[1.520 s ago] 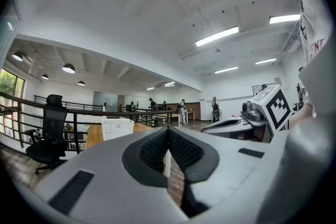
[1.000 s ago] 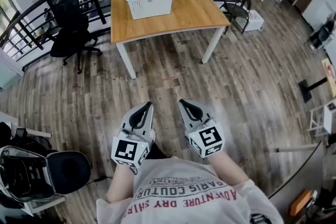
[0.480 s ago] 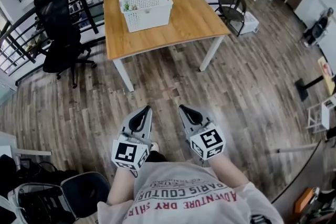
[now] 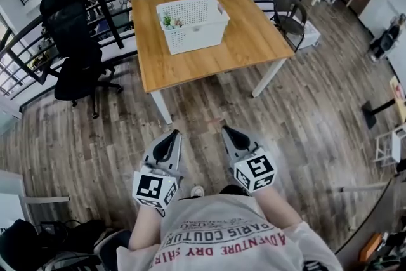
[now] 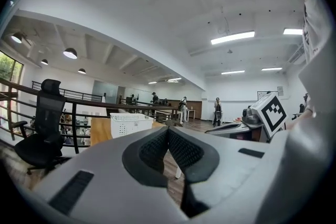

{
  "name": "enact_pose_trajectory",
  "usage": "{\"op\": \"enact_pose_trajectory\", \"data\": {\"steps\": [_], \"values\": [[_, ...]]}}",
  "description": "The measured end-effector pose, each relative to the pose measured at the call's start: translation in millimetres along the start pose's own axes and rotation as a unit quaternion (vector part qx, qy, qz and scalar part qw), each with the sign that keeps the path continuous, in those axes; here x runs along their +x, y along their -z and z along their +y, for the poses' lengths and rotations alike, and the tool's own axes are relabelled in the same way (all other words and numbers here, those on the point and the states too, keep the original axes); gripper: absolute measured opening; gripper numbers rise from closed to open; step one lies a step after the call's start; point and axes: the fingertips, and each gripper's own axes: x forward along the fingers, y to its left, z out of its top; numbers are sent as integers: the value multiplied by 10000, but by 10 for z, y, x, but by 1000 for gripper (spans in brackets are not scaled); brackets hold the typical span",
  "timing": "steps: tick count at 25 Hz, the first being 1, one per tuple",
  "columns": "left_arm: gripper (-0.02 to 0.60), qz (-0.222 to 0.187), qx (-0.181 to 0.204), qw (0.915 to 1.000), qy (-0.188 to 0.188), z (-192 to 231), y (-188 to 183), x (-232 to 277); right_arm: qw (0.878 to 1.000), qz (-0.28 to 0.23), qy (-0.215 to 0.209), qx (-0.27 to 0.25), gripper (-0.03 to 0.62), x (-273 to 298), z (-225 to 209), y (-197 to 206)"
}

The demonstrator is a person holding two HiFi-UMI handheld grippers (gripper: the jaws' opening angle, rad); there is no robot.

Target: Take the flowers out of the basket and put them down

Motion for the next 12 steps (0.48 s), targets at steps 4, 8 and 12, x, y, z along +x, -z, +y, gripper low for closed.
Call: {"op": "enact_pose_trajectory", "data": {"steps": [4,8,12], "values": [[26,50,-85,9999,-136,294,54,197,10000,37,-75,-6,29,365,-137,-44],[26,166,-45,9991,-380,552,99,488,9997,114,-216,-18,29,806,-418,-82],[26,111,-70,9969,-777,841,67,906,9986,94,-511,-79,29,1284,-760,-163]]}}
